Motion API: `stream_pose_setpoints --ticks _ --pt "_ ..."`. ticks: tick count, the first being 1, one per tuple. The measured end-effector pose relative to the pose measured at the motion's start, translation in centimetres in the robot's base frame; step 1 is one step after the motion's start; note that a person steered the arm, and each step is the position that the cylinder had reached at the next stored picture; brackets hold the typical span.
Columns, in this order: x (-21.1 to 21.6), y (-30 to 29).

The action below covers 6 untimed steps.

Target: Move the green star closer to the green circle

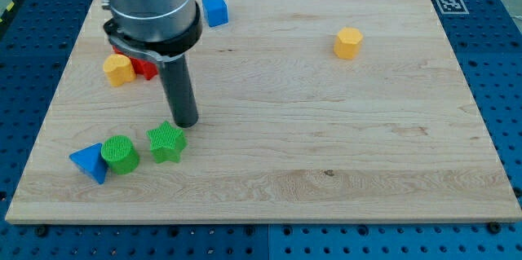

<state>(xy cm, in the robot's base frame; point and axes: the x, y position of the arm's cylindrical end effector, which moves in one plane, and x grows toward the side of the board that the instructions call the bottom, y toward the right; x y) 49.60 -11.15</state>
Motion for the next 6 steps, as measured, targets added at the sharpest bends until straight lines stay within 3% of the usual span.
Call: stream_pose_setpoints --ticks 4,5,6 --pt "4.5 -0.2" --pt "3.6 1.6" --pt "1.0 10.0"
